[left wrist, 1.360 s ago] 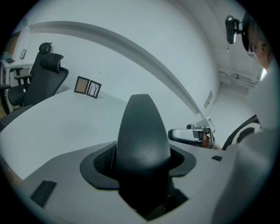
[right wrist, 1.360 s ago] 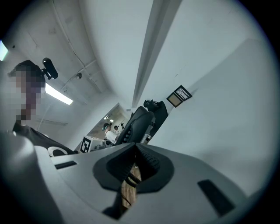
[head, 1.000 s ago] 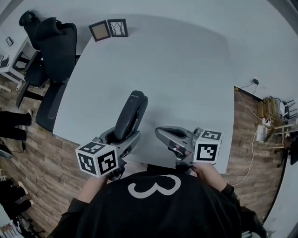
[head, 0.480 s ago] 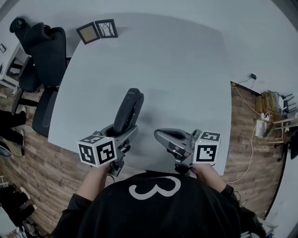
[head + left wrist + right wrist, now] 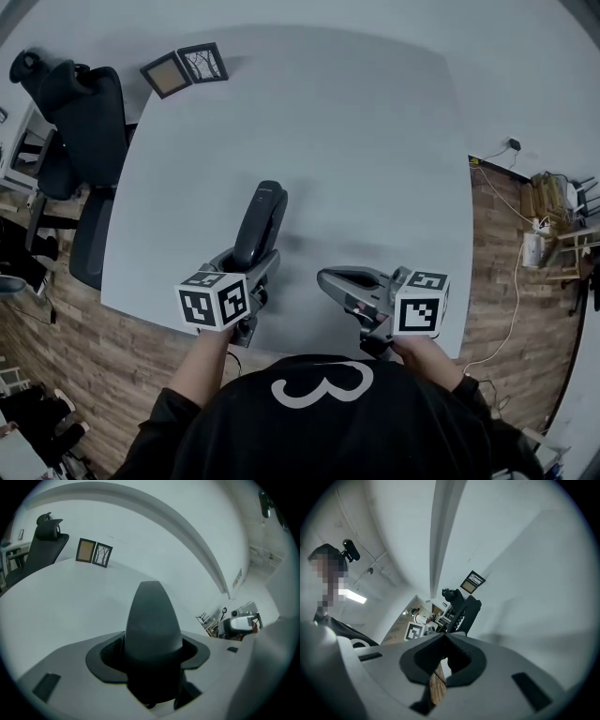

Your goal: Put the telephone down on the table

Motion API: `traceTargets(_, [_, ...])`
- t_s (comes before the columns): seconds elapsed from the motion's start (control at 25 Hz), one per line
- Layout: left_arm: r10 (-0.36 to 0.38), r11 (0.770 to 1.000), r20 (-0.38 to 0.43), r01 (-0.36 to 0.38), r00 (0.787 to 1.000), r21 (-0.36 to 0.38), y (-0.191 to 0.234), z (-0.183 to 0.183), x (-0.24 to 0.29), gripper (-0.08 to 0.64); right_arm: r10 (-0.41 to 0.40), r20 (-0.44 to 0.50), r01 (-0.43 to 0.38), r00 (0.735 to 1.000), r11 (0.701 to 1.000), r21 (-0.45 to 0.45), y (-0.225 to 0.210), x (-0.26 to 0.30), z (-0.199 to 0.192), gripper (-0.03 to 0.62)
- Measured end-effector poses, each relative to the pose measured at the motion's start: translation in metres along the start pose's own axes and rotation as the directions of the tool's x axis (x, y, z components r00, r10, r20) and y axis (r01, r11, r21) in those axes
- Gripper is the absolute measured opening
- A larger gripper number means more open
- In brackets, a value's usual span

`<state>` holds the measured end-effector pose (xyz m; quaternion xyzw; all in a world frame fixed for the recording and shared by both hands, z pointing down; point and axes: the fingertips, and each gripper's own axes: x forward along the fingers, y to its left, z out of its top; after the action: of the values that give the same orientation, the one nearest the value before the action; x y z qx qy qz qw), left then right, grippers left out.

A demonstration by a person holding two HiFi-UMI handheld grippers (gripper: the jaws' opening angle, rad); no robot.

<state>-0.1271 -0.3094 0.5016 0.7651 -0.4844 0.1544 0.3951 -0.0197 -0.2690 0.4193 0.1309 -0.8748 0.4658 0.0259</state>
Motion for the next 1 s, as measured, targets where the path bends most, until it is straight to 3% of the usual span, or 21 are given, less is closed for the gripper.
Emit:
traceTargets(0.48, [0.137, 0.982, -0.024, -0.132, 0.990, 0.131, 0.029, -0.007, 0.036, 0.290, 0.005, -0.024, -0.005, 1.000, 1.000, 0.012, -0.014, 0.005, 0.000, 0.009])
traceTargets(1.0, [0.250, 0.931, -0.028, -0.232, 0.968, 0.282, 0.045, -0.019, 0.050, 0.290, 0.000, -0.009, 0.000, 1.000, 0.999, 0.052, -0.021, 0.006, 0.001, 0.009])
